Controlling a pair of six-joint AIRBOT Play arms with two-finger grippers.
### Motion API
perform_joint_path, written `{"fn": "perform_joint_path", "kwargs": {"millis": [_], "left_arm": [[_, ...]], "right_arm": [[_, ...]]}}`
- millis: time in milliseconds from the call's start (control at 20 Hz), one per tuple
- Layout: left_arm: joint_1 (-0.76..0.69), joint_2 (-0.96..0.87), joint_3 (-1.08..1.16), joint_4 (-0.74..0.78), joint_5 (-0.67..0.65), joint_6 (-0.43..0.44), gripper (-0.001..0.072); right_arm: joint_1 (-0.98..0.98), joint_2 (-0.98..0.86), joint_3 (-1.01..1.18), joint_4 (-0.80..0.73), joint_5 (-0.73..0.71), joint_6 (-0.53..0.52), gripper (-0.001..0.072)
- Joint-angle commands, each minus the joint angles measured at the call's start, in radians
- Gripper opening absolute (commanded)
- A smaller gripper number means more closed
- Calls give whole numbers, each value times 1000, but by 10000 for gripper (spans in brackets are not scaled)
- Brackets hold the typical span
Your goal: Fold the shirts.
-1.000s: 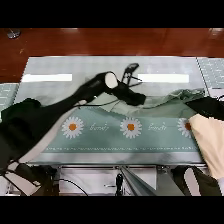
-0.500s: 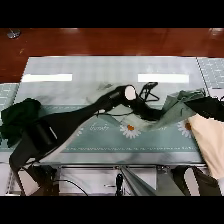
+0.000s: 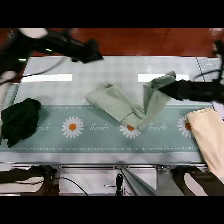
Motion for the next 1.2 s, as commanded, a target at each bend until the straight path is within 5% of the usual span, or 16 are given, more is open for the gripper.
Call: {"fn": "perform_joint_path", "kwargs": {"millis": [0, 150, 350, 600, 650, 700, 850, 1050, 1150], "left_arm": [[159, 325, -164, 35, -11, 92, 19], [201, 625, -455, 35, 8, 121, 19], [202, 918, -780, 34, 27, 50, 19], [201, 998, -928, 30, 39, 18, 19], [202, 991, -935, 30, 49, 19, 19], [202, 983, -939, 30, 67, 19, 19], [202, 953, -939, 30, 117, 19, 19], [202, 905, -939, 35, 147, 44, 19], [202, 880, -939, 35, 146, 57, 19]], "right_arm": [[254, -286, 187, -19, -127, 20, 18], [381, -571, 368, -23, -158, 21, 18], [461, -830, 539, -21, -202, 26, 19], [520, -974, 688, -22, -233, 86, 26], [531, -985, 701, -21, -257, 97, 288], [537, -988, 705, -21, -288, 89, 633], [495, -986, 794, -2, -223, 87, 634], [303, -880, 931, -39, 110, 99, 633], [180, -750, 928, -217, 278, 114, 633]]}}
